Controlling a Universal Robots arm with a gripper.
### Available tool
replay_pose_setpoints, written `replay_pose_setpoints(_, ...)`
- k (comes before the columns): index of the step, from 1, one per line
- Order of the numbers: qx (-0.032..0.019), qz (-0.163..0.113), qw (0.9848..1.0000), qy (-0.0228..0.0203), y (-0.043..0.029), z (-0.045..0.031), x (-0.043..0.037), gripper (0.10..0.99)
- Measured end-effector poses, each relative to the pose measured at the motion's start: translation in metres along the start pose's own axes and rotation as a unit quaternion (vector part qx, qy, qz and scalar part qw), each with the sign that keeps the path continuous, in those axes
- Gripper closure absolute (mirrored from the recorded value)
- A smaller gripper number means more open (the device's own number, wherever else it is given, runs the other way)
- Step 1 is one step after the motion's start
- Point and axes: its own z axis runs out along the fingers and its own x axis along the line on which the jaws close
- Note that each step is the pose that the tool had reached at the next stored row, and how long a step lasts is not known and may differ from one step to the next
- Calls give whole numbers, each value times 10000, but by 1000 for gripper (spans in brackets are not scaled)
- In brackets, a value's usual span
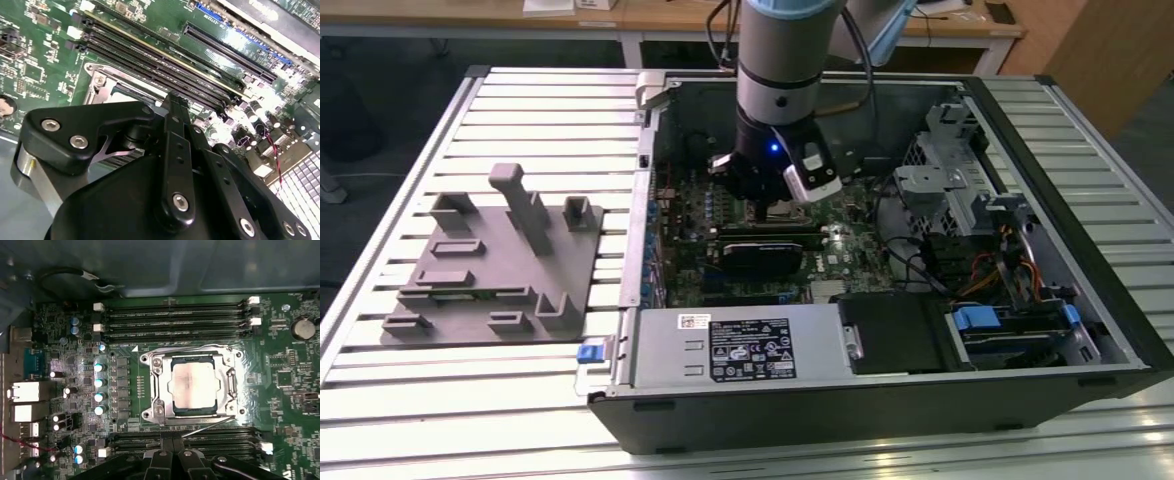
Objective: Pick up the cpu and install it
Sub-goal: 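Install the second cpu locking lever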
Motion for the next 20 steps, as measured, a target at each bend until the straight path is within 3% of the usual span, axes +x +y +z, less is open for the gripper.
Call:
replay_pose_setpoints(1,-27,-1,10000,3,-3,4,2,980)
replay_pose_setpoints(4,-223,0,9998,15,-34,6,3,980)
replay_pose_setpoints(6,-291,-1,9996,19,-65,3,3,980)
replay_pose_setpoints(12,-348,0,9994,23,-188,-7,34,980)
replay_pose_setpoints(20,-484,0,9988,31,-204,63,69,980)
